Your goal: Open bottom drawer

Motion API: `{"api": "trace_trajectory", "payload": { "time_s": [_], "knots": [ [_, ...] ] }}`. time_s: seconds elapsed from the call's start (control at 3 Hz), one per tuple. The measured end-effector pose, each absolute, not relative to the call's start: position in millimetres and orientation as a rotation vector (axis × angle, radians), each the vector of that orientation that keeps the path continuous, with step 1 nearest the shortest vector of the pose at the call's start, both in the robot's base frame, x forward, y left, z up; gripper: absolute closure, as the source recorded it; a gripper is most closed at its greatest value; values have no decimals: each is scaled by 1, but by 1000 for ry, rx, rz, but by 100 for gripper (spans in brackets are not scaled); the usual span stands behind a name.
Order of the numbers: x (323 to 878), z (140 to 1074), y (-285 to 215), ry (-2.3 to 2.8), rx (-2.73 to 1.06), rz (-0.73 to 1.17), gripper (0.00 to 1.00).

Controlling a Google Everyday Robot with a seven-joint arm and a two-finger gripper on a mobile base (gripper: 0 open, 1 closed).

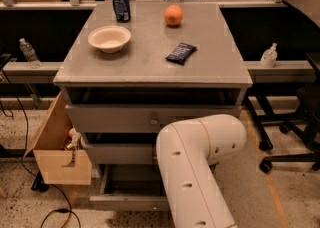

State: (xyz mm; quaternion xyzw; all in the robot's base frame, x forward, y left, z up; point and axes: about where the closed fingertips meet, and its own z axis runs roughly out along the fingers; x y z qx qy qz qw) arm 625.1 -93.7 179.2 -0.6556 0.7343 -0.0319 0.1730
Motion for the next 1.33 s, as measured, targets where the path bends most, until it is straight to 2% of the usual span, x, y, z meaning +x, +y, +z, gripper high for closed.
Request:
{"api": "trace_trajectory", "payload": {
  "time_s": [0.67, 1.33],
  "knots": [
    [613, 181, -93, 2150, -1867, -62, 100],
    [589, 173, -113, 2258, -1803, -1, 100]
  ]
}}
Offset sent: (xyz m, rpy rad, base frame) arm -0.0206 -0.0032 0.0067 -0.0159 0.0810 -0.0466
